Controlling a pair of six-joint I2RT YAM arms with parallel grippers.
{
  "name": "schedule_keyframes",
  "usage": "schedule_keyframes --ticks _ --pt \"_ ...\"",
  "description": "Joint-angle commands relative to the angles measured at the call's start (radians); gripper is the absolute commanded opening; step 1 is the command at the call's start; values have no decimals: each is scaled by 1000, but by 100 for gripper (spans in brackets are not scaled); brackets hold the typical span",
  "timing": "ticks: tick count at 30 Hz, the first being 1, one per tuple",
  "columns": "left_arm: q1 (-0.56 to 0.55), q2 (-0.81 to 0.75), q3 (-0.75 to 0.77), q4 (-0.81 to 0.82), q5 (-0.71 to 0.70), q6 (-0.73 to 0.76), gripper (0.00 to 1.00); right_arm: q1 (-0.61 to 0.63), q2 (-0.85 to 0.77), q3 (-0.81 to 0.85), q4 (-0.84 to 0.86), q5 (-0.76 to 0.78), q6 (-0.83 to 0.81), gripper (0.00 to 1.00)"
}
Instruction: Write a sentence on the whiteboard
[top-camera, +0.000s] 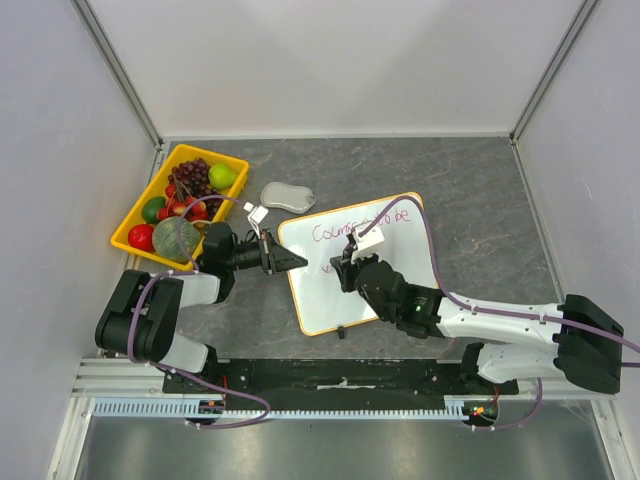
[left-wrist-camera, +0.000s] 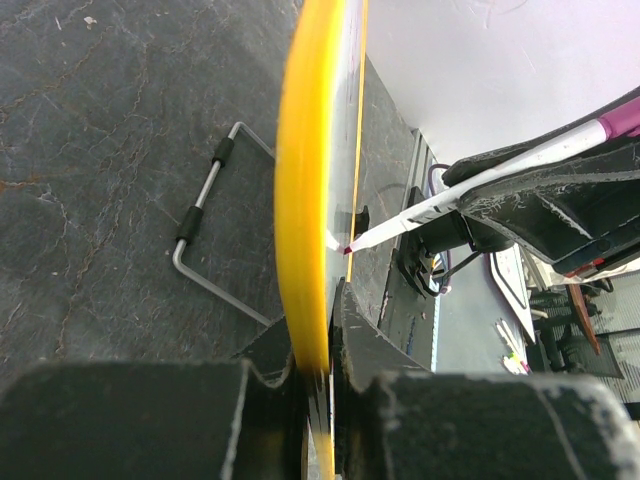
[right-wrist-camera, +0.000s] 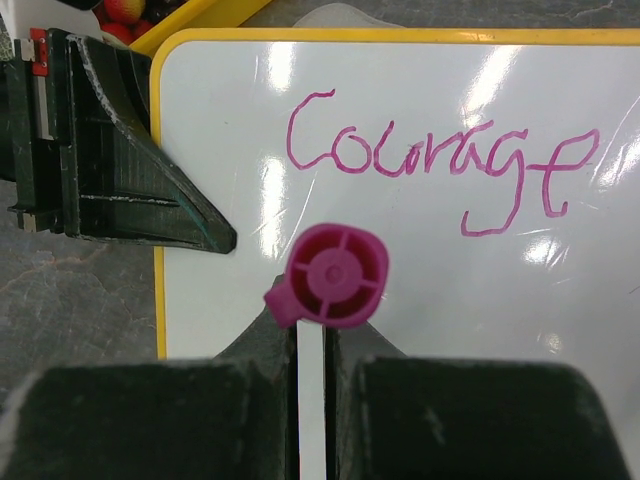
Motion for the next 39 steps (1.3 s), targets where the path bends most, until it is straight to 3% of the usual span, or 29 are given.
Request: schedule_keyframes --ticks 1,19,27,39 --pt "-14 19 -4 -43 -77 165 2 -4 -7 -30 -44 -1 5 0" --pt "-16 19 -2 -45 -77 168 2 7 -63 -37 10 -166 15 0" --pt "-14 17 -2 -46 -77 168 2 -1 -131 6 -1 -138 2 0" --pt "-14 17 -2 -46 -76 168 2 -127 -76 37 -7 -149 -6 0"
